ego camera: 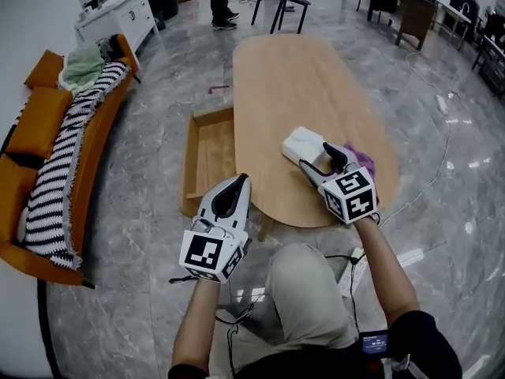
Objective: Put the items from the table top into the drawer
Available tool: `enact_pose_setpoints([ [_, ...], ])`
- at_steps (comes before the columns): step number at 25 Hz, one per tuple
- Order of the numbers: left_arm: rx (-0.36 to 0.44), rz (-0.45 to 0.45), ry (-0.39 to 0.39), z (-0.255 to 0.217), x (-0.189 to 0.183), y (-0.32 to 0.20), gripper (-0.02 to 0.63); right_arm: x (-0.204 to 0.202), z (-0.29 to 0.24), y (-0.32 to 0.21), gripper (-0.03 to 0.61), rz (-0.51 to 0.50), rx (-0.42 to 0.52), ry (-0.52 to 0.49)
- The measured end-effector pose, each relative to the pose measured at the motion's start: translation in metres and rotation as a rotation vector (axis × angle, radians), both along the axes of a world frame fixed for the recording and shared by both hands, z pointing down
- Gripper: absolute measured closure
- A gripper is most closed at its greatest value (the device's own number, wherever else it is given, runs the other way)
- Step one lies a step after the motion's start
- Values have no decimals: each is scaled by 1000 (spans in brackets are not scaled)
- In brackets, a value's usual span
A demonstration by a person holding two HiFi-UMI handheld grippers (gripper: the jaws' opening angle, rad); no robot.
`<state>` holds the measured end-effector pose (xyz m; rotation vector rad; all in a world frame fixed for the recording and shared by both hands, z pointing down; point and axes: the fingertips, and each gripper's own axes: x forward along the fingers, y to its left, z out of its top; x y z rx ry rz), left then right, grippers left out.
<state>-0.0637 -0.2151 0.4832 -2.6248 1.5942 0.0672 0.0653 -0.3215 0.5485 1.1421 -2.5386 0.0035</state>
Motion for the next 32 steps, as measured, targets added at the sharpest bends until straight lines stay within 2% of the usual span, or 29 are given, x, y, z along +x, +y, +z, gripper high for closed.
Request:
enact_pose_setpoints([
  [5,0,38,-16,-1,18,-19,609,8,6,-18,266,35,-4,27],
  [11,8,50,-13,-6,26,-32,609,7,22,-29,230,22,-72,73],
  [17,6,49,-9,-4,25,-40,609,2,31,-35,229,4,-127,97],
  [23,2,39,-6,-2,21,-40,609,3,33,-37,232,15,-122,98],
  [26,-3,35,-4,-1,19,-40,609,3,33,-36,240,28,-124,104],
  [32,3,39,-19,-2,20,-39,609,2,34,-37,344,36,-106,144],
])
